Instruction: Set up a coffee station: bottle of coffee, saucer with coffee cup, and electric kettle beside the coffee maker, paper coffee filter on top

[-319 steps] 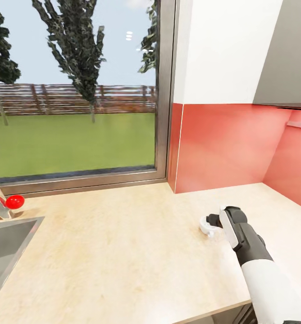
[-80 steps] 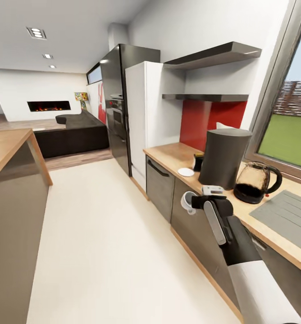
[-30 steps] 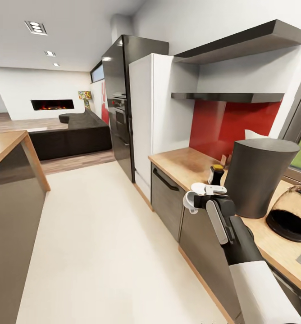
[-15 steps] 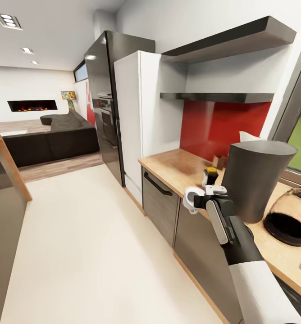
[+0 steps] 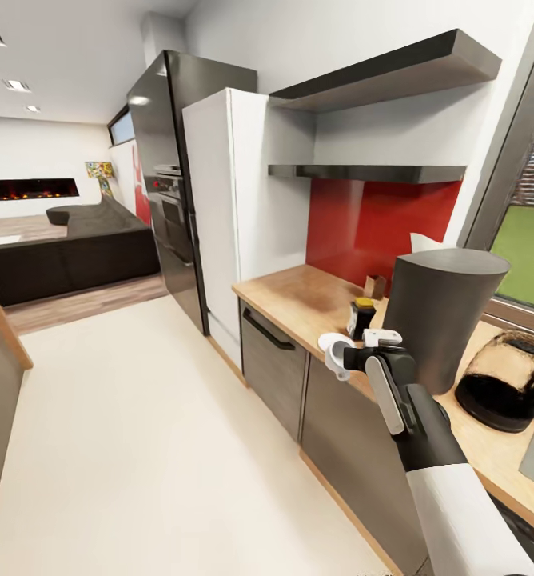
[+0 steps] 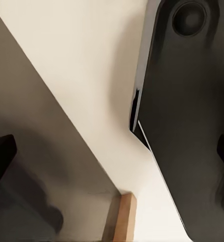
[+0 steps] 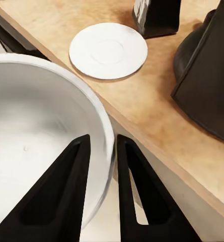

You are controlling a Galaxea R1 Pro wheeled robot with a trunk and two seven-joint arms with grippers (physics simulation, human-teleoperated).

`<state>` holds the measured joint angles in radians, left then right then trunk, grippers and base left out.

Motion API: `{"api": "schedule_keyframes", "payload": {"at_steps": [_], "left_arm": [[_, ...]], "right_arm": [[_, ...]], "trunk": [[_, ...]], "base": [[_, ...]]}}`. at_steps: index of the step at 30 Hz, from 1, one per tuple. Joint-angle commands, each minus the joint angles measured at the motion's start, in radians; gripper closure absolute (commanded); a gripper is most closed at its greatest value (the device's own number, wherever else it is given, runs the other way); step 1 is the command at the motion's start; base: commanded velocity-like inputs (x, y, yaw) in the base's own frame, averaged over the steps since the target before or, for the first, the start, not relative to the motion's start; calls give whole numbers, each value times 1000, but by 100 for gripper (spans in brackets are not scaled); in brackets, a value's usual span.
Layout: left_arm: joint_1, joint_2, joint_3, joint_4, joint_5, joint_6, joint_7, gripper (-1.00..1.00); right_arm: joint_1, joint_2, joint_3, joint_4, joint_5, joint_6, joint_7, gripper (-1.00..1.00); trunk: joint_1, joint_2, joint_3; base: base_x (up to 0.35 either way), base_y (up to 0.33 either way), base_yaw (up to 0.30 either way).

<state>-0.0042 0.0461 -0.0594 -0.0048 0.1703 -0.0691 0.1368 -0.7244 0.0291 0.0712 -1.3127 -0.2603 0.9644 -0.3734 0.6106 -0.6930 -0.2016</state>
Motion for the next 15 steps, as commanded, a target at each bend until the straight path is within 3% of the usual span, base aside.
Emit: {"api": "schedule_keyframes", "payload": {"at_steps": [1,6,15], "left_arm": [[0,0,-7,0,9,-3,1,-100],[0,0,-7,0,9,-3,1,-100],[0,0,-7,0,9,-4,1,-100]], "right_arm": [[-1,0,1,0,-11,2,-9,100],[-1,0,1,0,-11,2,-9,100],[-1,0,1,2,-11,2,-9,100]], "trunk": [[0,-1,-2],[0,-1,-2],[0,-1,-2]], "base": [[132,219,-259],[149,259,-189],[190,239,-15]]}}
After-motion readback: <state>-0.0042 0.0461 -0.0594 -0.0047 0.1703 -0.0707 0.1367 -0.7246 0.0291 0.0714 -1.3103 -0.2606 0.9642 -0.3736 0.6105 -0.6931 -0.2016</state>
